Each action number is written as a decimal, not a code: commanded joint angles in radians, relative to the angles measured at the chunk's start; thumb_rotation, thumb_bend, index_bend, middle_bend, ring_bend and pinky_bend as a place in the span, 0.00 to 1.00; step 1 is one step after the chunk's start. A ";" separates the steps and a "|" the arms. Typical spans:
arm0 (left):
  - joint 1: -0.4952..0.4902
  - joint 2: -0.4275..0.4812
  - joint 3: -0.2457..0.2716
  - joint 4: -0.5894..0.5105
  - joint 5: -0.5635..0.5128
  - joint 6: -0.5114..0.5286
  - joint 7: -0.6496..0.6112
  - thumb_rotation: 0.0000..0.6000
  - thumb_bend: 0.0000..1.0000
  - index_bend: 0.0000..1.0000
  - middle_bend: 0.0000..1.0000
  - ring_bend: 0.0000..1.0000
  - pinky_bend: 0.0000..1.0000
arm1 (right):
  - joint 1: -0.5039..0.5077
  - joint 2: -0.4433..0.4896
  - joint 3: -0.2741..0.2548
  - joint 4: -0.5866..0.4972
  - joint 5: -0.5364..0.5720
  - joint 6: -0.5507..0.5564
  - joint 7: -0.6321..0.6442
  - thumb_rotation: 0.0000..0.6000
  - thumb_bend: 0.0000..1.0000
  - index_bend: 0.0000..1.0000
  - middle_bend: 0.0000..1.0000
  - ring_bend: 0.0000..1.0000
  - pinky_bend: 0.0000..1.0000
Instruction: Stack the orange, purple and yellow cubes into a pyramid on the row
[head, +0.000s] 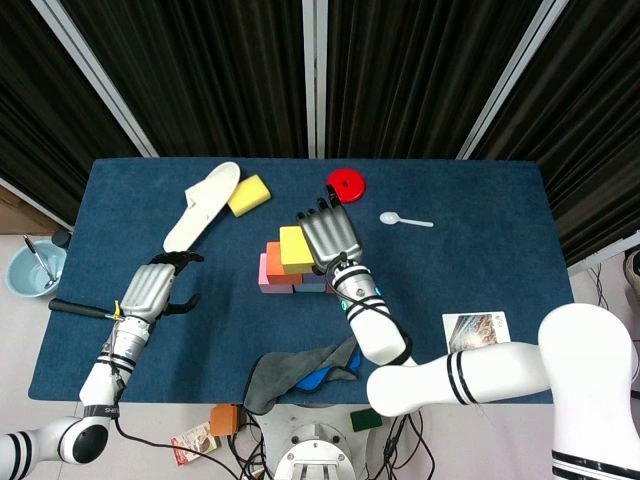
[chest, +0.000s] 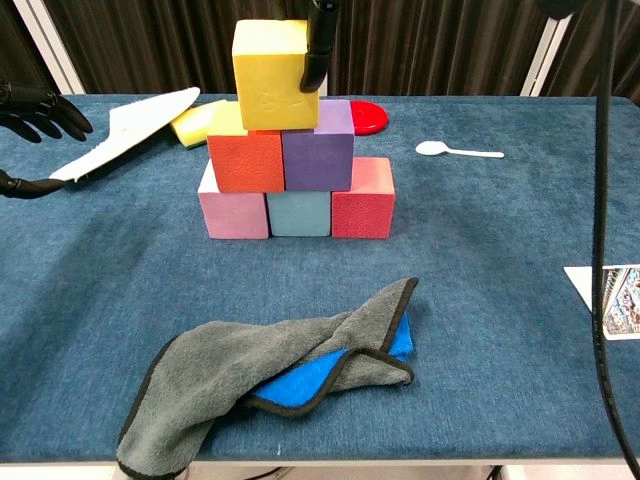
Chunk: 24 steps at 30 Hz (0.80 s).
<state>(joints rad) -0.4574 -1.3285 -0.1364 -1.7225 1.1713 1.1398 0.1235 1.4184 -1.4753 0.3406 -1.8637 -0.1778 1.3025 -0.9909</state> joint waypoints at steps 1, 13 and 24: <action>0.001 0.000 0.001 0.003 0.000 -0.001 -0.002 1.00 0.28 0.26 0.24 0.22 0.21 | 0.007 -0.011 0.006 0.008 0.012 0.007 -0.015 1.00 0.09 0.46 0.44 0.19 0.00; 0.004 -0.001 0.002 0.012 0.004 -0.004 -0.013 1.00 0.28 0.26 0.24 0.22 0.21 | 0.012 -0.035 0.019 0.023 0.030 0.019 -0.054 1.00 0.09 0.44 0.42 0.19 0.00; 0.004 -0.003 0.001 0.015 0.005 -0.006 -0.015 1.00 0.28 0.26 0.24 0.22 0.21 | 0.003 -0.034 0.029 0.012 0.039 0.022 -0.069 1.00 0.08 0.32 0.36 0.18 0.00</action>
<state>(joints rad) -0.4532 -1.3316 -0.1359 -1.7077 1.1760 1.1334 0.1090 1.4219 -1.5095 0.3695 -1.8512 -0.1388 1.3244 -1.0594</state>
